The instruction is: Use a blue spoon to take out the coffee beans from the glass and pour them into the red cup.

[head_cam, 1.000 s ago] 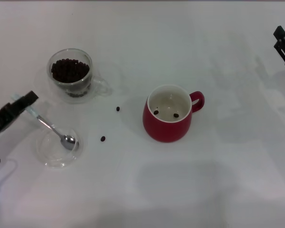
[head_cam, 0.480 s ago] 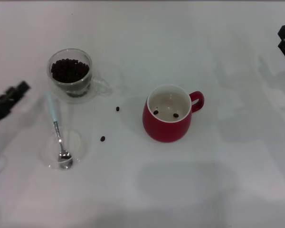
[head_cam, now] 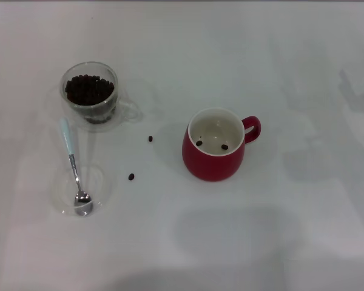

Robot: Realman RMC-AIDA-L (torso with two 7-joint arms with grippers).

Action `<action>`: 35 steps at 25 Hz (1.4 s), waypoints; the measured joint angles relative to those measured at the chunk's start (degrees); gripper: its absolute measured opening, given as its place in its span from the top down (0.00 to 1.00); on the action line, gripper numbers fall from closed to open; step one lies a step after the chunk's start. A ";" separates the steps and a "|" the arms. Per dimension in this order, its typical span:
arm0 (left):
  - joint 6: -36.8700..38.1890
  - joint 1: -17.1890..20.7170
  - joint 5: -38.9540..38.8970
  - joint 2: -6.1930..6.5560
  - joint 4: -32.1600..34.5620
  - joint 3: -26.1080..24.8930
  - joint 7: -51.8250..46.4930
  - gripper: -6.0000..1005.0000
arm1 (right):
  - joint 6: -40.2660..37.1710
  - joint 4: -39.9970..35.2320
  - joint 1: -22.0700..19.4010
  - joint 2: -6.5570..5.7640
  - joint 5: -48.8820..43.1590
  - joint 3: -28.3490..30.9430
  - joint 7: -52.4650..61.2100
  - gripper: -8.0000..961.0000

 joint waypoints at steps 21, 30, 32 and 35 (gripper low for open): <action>-0.53 -0.43 -8.10 -0.09 6.60 0.00 12.48 0.13 | 4.91 -1.73 0.49 0.12 0.11 -0.36 -0.43 0.16; -0.71 -1.55 -9.75 -0.07 7.23 0.00 12.49 0.13 | 6.87 -3.10 0.73 0.17 0.11 0.78 -0.43 0.12; -0.72 -1.98 -10.20 -0.06 7.17 0.00 12.49 0.13 | 6.86 -3.13 0.79 0.18 0.10 1.77 -0.43 0.11; -0.76 -2.68 -11.35 -0.04 7.09 0.00 12.49 0.13 | 6.86 -3.20 0.84 0.18 0.10 3.06 -0.42 0.11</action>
